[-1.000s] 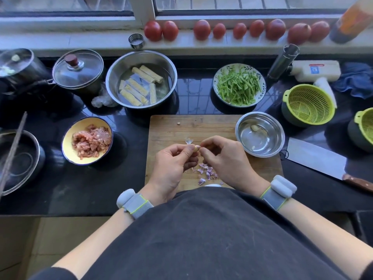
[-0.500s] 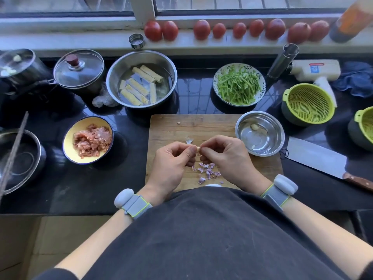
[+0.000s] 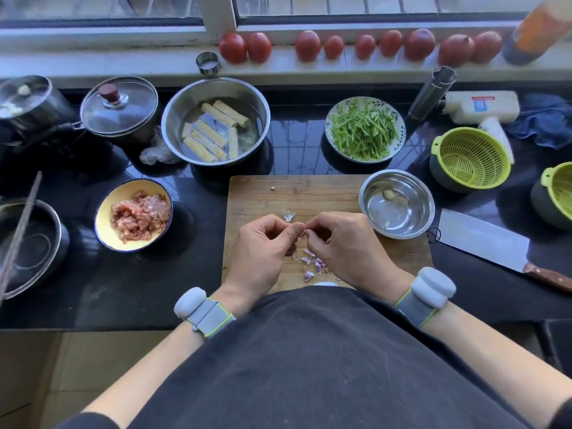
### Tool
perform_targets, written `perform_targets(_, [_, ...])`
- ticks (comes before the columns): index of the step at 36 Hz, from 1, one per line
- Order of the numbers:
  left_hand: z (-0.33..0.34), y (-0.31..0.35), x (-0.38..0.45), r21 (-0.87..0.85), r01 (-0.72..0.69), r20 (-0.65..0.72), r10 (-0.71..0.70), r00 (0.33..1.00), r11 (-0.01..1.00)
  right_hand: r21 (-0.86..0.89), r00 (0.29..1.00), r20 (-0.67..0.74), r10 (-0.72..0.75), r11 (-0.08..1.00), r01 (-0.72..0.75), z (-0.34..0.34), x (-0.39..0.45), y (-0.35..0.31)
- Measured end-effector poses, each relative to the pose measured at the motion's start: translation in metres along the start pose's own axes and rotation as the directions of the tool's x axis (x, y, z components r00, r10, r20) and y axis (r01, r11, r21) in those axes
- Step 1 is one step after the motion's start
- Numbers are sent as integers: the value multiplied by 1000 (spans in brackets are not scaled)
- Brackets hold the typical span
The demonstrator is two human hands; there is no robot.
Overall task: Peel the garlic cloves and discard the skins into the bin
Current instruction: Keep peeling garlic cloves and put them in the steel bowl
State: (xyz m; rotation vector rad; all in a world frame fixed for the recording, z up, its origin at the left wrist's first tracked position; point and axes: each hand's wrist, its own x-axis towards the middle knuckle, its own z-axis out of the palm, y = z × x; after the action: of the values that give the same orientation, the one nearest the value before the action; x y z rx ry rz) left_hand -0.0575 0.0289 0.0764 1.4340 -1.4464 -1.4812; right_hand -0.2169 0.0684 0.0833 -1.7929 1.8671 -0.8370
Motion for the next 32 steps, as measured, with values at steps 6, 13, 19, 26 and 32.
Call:
perform_targets(6, [-1, 0, -1, 100, -50, 9, 49, 999, 994, -31, 999, 31, 18, 999, -17, 0, 0, -1])
perform_targets(13, [2, 1, -3, 24, 2, 28, -3, 1000, 1000, -42, 998, 48, 48, 998, -46, 2, 0, 3])
perform_targets(19, [2, -2, 0, -164, 76, 26, -73, 997, 983, 222, 970, 71, 231, 945, -242, 0, 2, 2])
perform_targets(26, [0, -1, -1, -118, 51, 10, -50, 999, 992, 283, 947, 157, 279, 906, -314, 0, 1, -2])
perform_targets(32, [0, 4, -3, 179, -112, -3, 115, 993, 977, 156, 957, 137, 256, 948, -276, -2, 2, -5])
